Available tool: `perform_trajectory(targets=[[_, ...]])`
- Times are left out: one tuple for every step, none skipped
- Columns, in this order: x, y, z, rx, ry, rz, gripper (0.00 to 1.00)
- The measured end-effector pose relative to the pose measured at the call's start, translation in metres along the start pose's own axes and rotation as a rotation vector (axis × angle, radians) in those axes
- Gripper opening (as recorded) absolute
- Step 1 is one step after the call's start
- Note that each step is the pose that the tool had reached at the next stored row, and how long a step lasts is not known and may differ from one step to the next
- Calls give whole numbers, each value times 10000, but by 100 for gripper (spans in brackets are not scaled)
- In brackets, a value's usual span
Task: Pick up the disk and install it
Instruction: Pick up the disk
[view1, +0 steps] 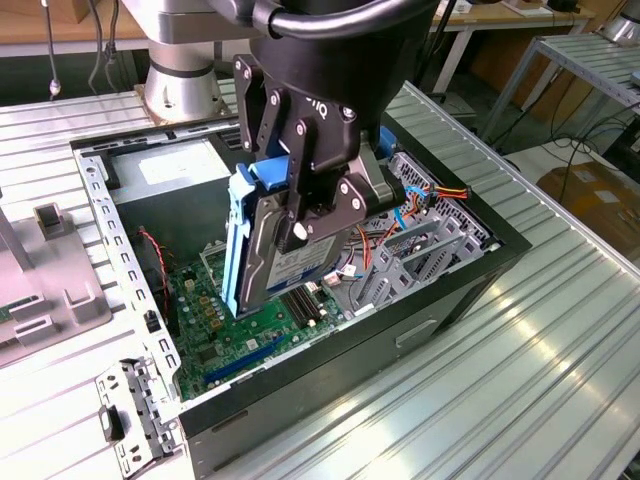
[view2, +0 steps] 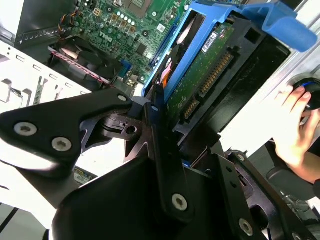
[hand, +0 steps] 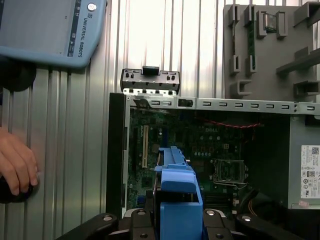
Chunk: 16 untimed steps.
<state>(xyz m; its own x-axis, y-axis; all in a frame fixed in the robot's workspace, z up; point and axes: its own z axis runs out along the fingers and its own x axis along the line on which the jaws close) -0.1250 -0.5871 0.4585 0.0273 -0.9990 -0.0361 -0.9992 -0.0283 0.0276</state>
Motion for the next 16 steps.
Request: perform_trajectory(targets=[[0, -5, 0, 0, 0, 0, 36], [0, -14, 0, 0, 0, 0, 36], [1, -21, 0, 0, 1, 0, 36], [1, -27, 0, 0, 1, 0, 36], [1, -41, 0, 0, 0, 0, 36], [2, -53, 0, 0, 0, 0, 36], [2, -65, 0, 0, 0, 0, 36], [2, -71, 0, 0, 0, 0, 36], [2, -83, 0, 0, 0, 0, 36], [3, -95, 0, 0, 0, 0, 36], [3, -103, 0, 0, 1, 0, 36], [3, -114, 0, -1, 1, 0, 36], [4, -120, 0, 0, 1, 0, 36], [4, -136, 0, 0, 1, 0, 36], [4, -151, 0, -1, 1, 0, 36], [5, -167, 0, 0, 1, 0, 36]])
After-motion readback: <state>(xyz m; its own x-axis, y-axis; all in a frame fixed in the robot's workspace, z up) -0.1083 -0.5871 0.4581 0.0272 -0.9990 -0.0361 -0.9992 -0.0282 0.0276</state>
